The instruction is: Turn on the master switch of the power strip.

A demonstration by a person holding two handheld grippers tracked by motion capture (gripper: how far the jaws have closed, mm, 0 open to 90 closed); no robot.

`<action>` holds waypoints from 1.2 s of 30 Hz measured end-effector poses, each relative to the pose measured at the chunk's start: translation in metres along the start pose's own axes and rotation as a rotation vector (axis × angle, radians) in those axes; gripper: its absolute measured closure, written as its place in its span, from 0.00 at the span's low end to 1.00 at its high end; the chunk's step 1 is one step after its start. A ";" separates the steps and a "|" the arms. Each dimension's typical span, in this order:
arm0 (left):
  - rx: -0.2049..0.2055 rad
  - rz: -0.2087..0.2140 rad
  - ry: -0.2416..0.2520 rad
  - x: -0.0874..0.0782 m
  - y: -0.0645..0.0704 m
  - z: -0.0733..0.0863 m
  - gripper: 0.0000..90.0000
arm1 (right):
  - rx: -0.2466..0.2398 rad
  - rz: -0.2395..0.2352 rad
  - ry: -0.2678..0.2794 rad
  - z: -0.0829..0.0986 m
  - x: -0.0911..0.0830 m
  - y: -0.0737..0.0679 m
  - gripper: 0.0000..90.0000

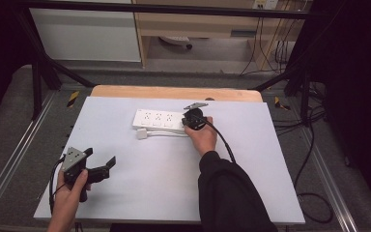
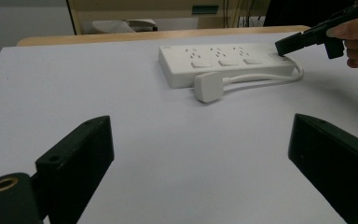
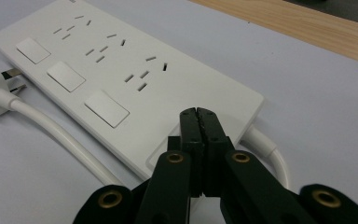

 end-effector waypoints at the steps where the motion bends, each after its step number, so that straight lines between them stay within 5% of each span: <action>1: 0.000 0.000 0.000 0.000 0.000 0.000 0.08 | -0.002 0.000 0.000 0.000 0.000 0.000 1.00; 36: 0.001 0.000 -0.004 0.000 0.000 0.001 0.08 | -0.018 0.017 0.004 0.001 0.002 -0.005 1.00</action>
Point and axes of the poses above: each handheld gripper's, and its own axes: x roughly forward along the jaws, z roughly out of its underside, y roughly to its right, the point moved 7 cm from there along x, roughly forward along the jaws, and after that the axes turned 7 degrees about -z, right-handed, at the moved point
